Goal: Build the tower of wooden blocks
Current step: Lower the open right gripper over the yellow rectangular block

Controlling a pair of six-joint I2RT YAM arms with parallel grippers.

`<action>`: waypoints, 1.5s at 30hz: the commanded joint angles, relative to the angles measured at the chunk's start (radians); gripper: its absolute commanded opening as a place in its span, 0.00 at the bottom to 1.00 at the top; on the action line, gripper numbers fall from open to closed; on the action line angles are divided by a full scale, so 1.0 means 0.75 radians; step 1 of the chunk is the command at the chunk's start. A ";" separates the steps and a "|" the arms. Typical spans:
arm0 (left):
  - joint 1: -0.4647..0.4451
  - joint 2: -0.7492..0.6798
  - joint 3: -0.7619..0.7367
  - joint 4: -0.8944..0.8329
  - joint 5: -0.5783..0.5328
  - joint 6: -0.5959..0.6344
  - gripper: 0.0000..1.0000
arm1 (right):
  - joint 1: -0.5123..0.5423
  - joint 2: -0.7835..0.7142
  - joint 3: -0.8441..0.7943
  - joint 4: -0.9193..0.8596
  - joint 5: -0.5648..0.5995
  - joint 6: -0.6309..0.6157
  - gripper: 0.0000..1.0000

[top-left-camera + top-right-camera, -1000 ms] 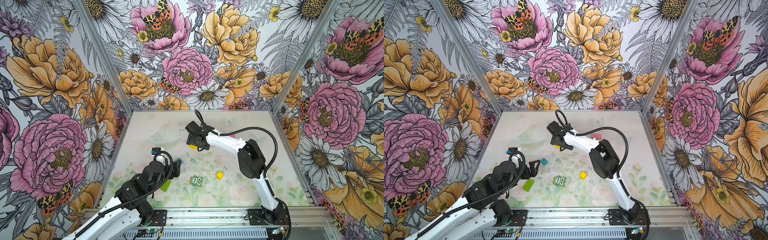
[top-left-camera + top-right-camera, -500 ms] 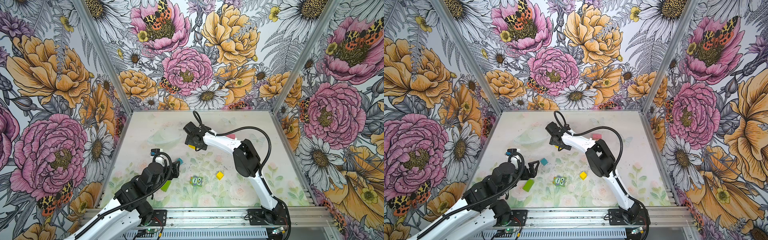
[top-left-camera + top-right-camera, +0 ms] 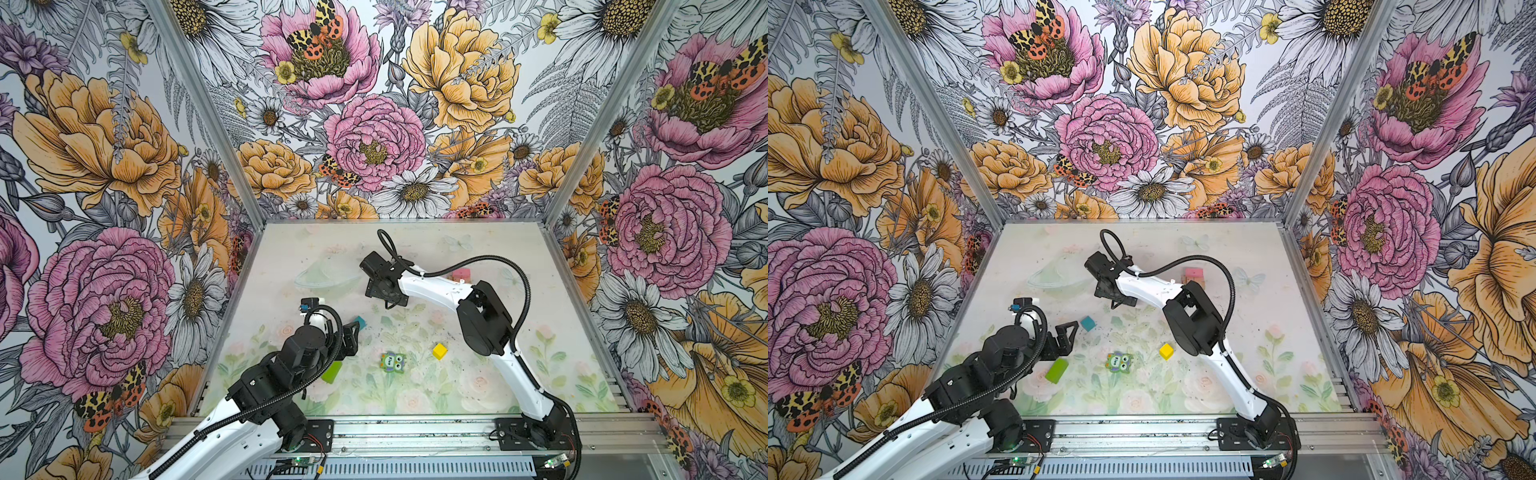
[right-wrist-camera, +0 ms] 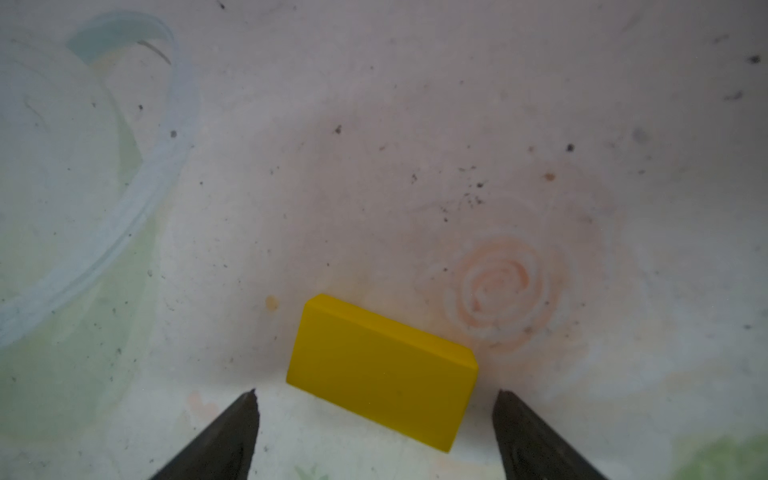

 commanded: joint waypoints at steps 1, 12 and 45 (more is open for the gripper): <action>0.013 -0.027 -0.017 0.002 -0.033 -0.009 0.99 | 0.007 0.039 0.053 -0.009 0.001 0.017 0.90; 0.014 -0.061 -0.021 0.002 -0.031 -0.011 0.99 | 0.007 0.120 0.196 -0.148 0.085 0.035 0.88; 0.028 -0.041 -0.013 0.011 -0.028 -0.009 0.99 | -0.071 0.175 0.232 -0.222 0.073 -0.023 0.76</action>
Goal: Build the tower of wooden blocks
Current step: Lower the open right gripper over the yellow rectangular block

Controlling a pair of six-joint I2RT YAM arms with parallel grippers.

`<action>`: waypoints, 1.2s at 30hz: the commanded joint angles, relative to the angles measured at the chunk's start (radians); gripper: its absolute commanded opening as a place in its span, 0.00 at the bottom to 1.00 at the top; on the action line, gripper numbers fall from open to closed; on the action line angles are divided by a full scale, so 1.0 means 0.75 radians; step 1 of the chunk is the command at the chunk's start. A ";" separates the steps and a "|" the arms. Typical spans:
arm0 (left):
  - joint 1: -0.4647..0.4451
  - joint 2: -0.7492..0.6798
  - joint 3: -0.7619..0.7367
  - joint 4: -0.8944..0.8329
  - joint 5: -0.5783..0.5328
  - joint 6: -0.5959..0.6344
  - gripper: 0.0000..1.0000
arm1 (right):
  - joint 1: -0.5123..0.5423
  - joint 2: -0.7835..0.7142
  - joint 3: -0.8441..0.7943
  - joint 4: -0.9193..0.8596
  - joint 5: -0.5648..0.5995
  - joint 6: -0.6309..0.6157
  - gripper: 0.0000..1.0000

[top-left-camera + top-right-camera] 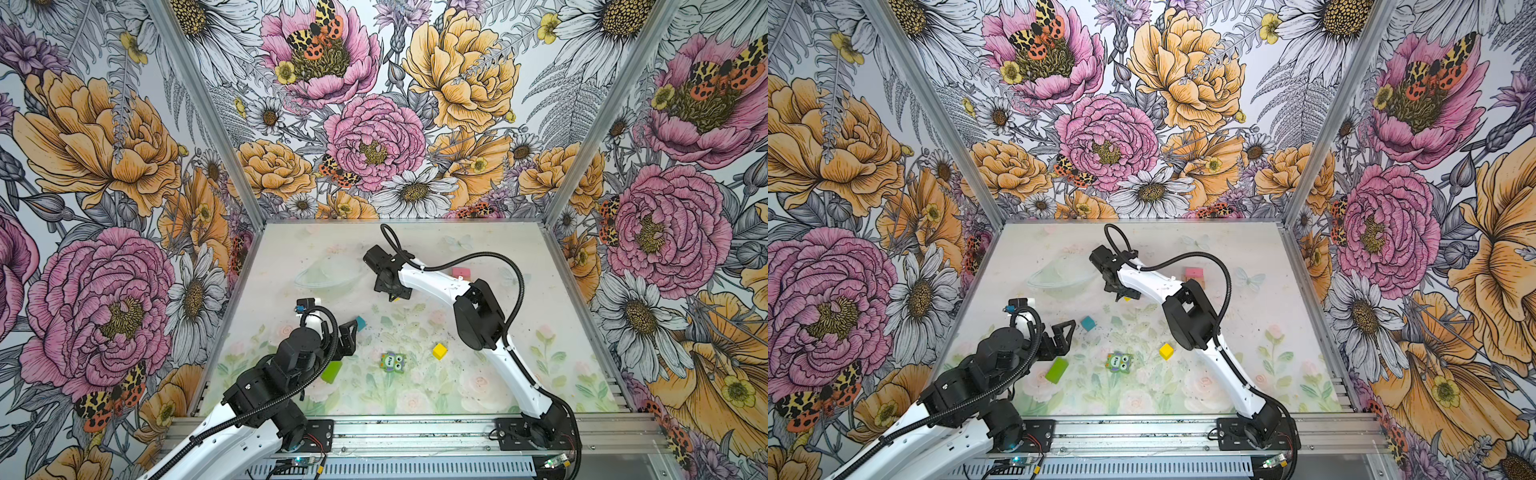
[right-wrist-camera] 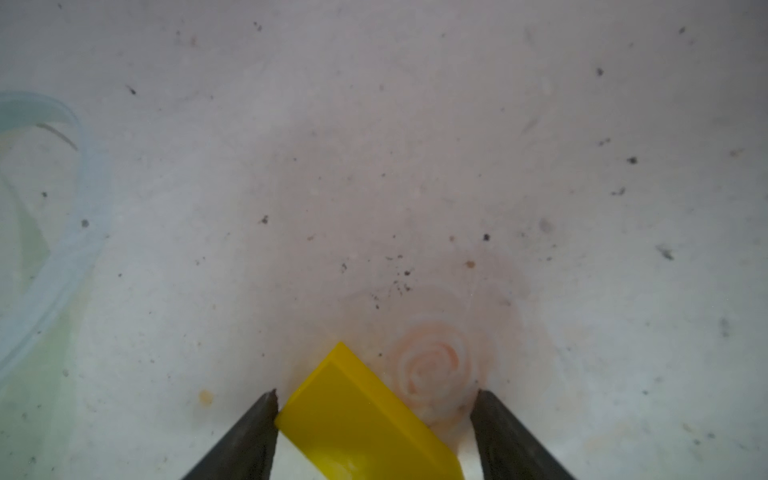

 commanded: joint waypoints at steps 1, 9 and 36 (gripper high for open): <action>0.019 0.009 -0.009 0.011 -0.021 -0.009 0.99 | -0.003 0.037 -0.005 -0.012 -0.012 -0.004 0.76; 0.027 0.016 -0.007 0.016 -0.007 -0.007 0.99 | 0.000 0.015 -0.027 -0.012 -0.026 -0.016 0.76; 0.028 -0.006 -0.004 -0.001 -0.019 -0.013 0.99 | 0.034 -0.154 -0.226 0.304 -0.348 -0.195 0.77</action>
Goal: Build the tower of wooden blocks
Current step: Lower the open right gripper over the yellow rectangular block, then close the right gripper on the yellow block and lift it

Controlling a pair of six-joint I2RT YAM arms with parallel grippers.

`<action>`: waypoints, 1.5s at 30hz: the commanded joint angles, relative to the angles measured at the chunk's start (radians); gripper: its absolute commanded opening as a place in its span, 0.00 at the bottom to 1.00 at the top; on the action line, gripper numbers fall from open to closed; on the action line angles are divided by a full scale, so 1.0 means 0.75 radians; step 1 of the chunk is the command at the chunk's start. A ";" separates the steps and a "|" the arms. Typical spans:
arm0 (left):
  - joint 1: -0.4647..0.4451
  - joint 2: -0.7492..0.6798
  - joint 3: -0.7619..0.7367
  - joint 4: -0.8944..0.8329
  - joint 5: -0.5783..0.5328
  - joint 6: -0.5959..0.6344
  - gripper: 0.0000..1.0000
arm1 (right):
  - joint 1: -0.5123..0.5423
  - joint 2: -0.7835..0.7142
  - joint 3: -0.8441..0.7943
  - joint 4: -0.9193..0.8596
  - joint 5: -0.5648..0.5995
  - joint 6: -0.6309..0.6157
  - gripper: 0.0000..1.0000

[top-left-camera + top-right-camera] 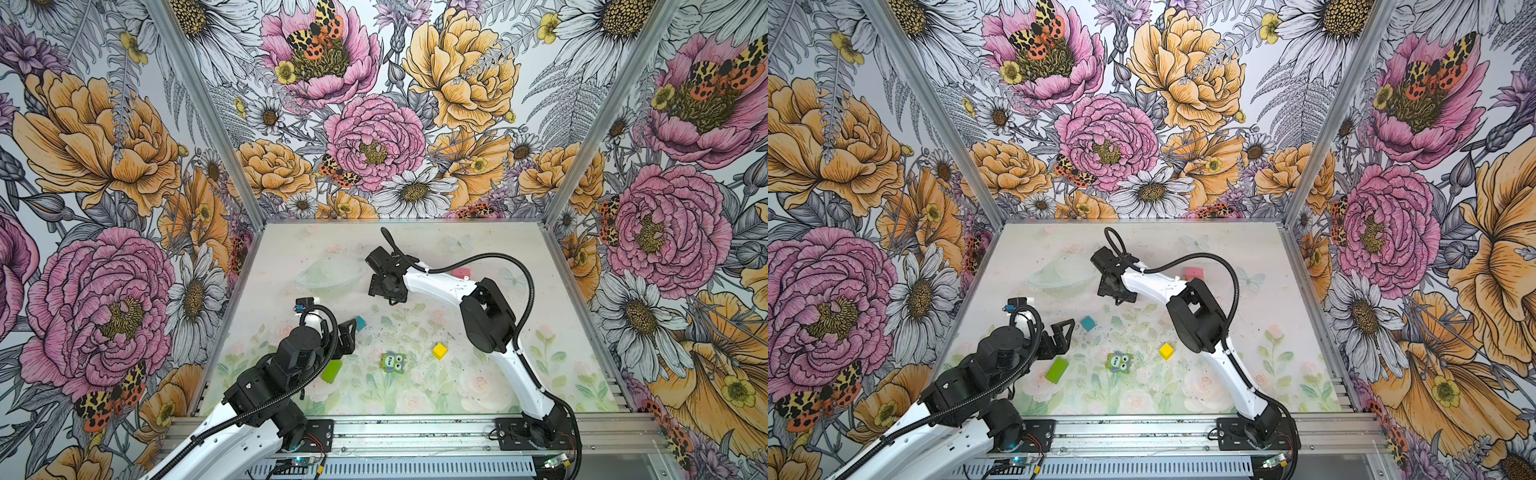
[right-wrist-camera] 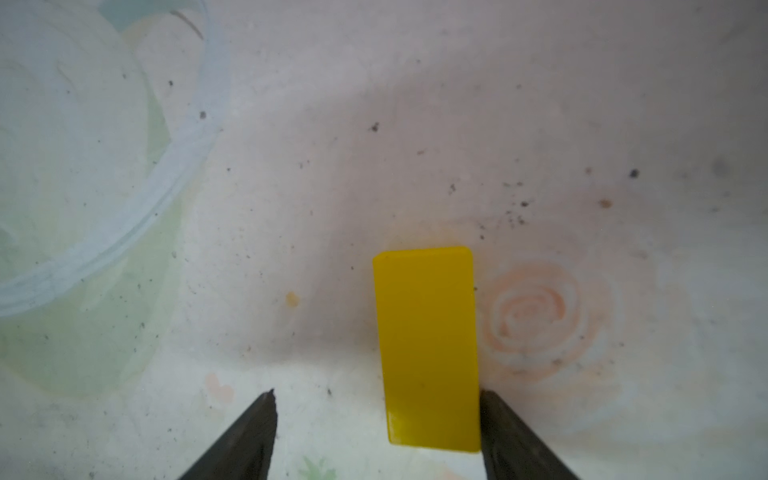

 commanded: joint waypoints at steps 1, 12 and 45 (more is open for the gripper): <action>0.009 -0.011 -0.005 0.000 -0.022 -0.013 0.99 | 0.008 -0.001 0.043 0.034 -0.095 -0.066 0.77; 0.011 -0.001 -0.001 -0.009 -0.038 -0.019 0.99 | -0.082 -0.122 -0.048 0.110 -0.226 -0.266 0.78; 0.030 0.096 0.056 -0.004 -0.089 -0.033 0.99 | -0.166 0.004 0.076 -0.072 -0.281 -1.099 0.93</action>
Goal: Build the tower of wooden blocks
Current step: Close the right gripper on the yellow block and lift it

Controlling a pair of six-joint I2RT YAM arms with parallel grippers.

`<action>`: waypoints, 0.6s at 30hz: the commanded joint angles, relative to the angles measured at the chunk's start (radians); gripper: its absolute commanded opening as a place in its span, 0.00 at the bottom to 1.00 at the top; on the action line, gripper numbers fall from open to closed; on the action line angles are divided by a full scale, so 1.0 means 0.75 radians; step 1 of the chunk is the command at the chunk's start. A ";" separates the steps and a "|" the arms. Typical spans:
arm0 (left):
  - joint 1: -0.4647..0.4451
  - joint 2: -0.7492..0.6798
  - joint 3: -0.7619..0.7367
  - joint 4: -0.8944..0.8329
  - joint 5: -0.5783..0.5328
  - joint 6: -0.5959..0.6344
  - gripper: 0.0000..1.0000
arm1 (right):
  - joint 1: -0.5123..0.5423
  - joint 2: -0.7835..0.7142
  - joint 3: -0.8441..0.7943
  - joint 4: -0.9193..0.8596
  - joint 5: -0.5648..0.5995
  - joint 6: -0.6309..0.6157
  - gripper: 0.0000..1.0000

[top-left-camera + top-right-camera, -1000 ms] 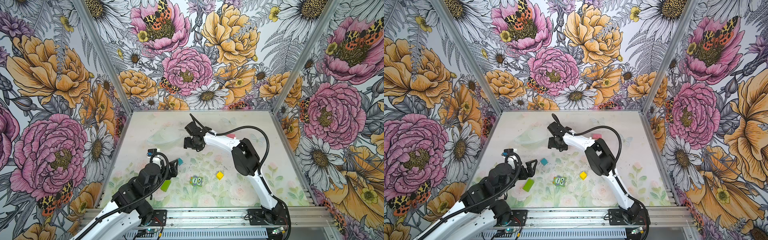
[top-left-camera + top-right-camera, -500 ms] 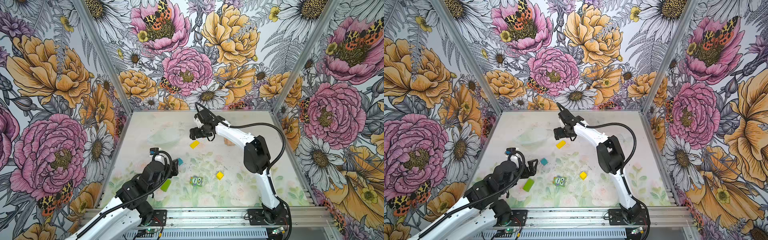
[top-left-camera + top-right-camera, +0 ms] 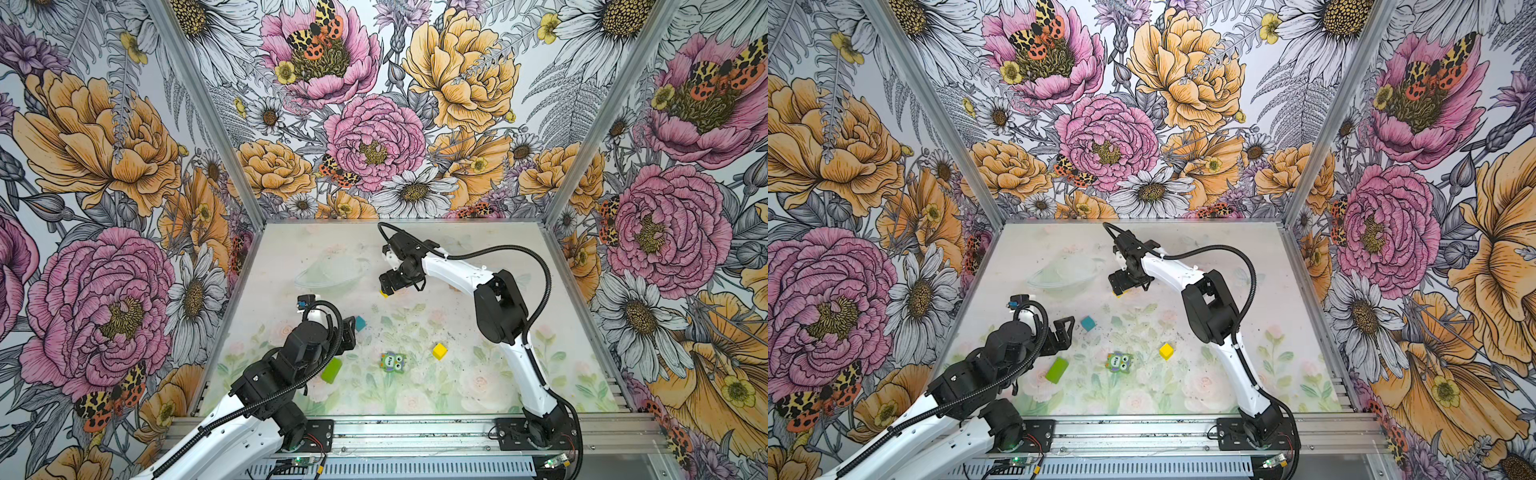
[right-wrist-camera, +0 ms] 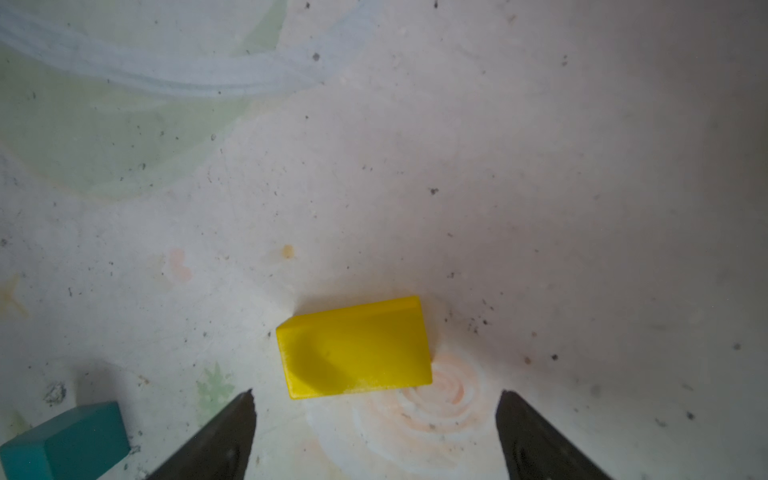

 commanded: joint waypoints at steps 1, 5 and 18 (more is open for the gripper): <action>0.009 -0.002 0.038 -0.004 -0.028 -0.011 0.99 | 0.017 0.038 0.057 0.002 0.012 -0.047 0.93; 0.017 -0.003 0.038 -0.004 -0.028 -0.010 0.99 | 0.028 0.058 0.074 0.000 0.020 -0.061 0.93; 0.025 -0.002 0.031 -0.004 -0.026 -0.008 0.99 | 0.034 0.112 0.096 -0.007 0.079 -0.081 0.90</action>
